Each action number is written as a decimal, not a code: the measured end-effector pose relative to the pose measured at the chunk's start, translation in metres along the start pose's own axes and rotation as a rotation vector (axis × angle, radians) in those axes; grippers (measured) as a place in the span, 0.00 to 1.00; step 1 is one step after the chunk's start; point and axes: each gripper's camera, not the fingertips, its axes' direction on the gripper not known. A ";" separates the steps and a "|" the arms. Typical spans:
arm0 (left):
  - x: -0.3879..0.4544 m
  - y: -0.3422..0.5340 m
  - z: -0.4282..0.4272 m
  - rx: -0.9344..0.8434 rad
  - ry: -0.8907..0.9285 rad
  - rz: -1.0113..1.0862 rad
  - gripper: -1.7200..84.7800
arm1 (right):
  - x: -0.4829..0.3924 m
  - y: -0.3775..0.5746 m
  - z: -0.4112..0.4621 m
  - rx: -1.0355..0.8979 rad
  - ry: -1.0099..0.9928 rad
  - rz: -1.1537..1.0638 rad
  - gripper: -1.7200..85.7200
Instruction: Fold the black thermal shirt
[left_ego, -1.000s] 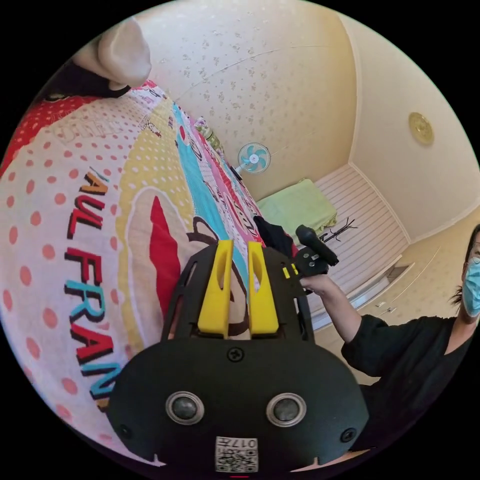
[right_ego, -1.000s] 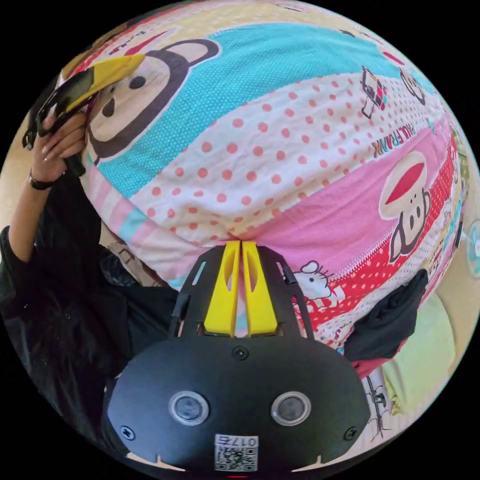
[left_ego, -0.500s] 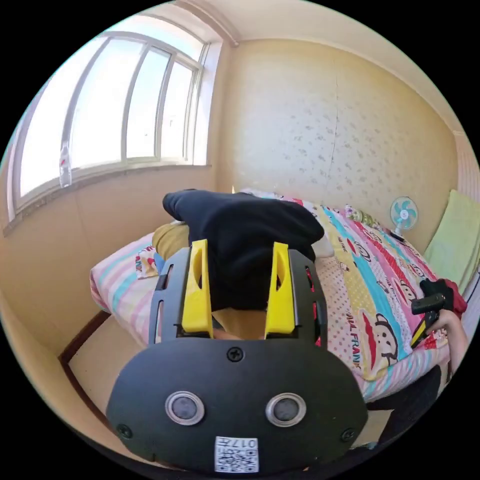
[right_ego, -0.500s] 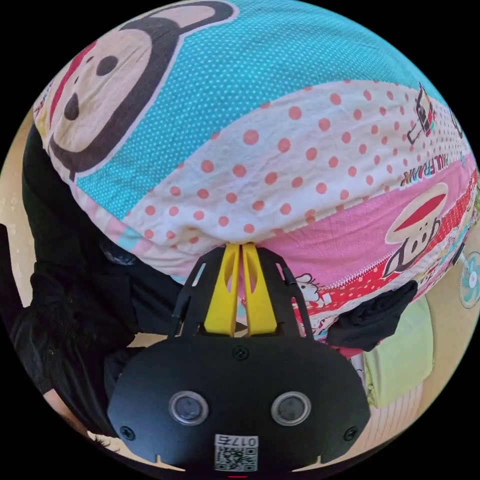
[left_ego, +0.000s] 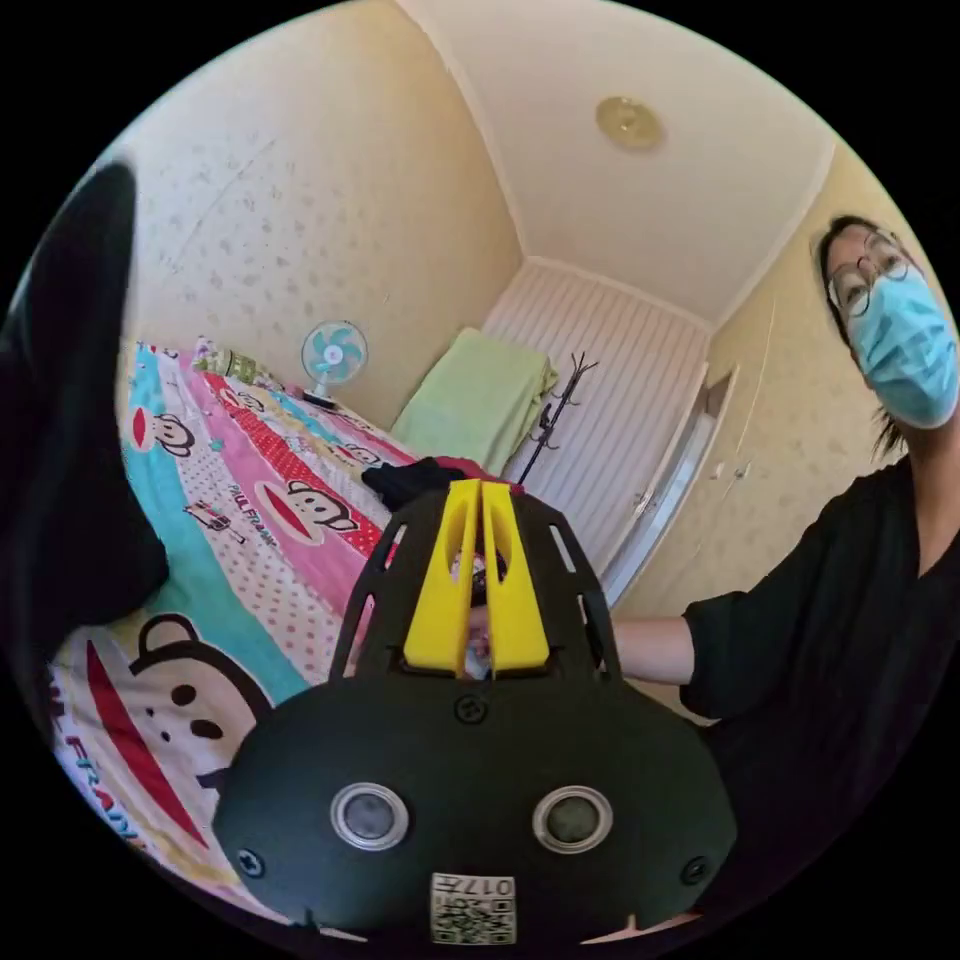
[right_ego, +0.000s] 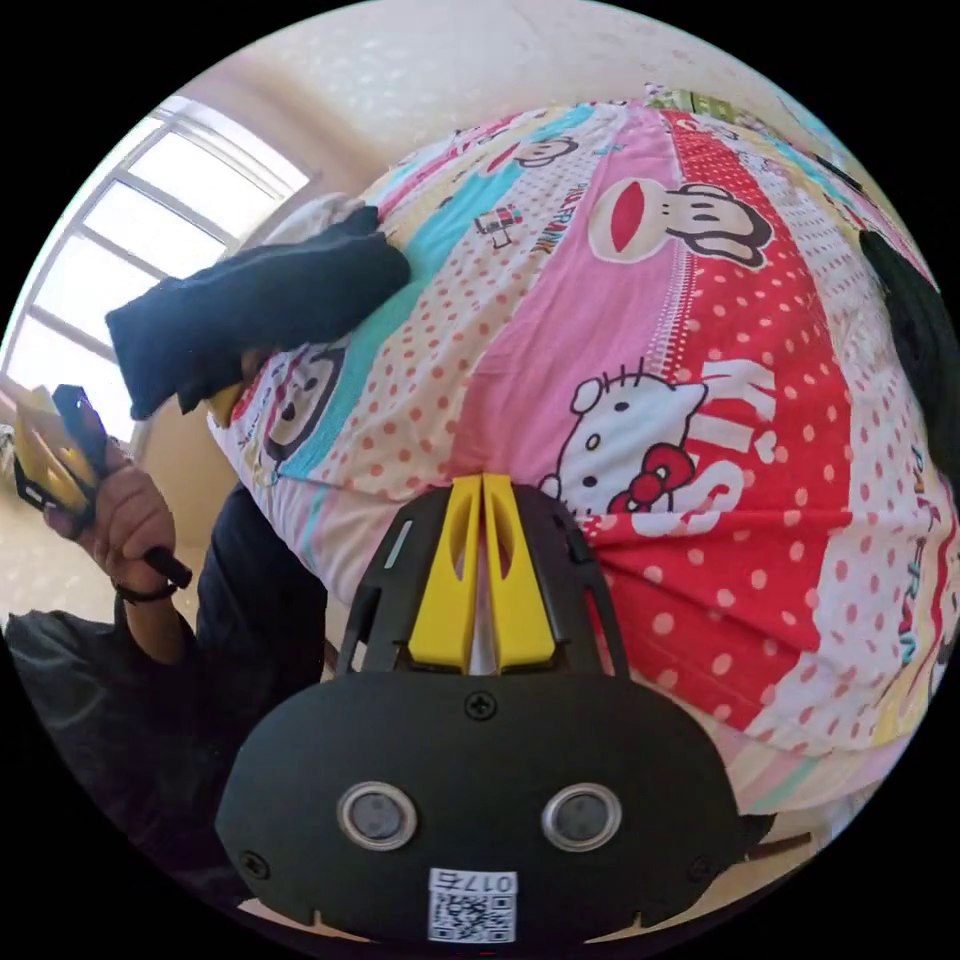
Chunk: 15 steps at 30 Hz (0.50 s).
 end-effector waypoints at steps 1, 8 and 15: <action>0.027 0.017 0.001 -0.029 -0.117 0.060 0.07 | -0.003 0.014 -0.005 0.051 0.024 -0.009 0.02; 0.006 0.077 -0.112 0.023 -0.778 -0.252 0.18 | -0.022 0.069 -0.025 0.186 0.209 -0.105 0.02; -0.044 0.124 -0.095 0.010 -0.427 -0.648 0.12 | 0.000 0.107 -0.062 0.250 0.121 -0.071 0.03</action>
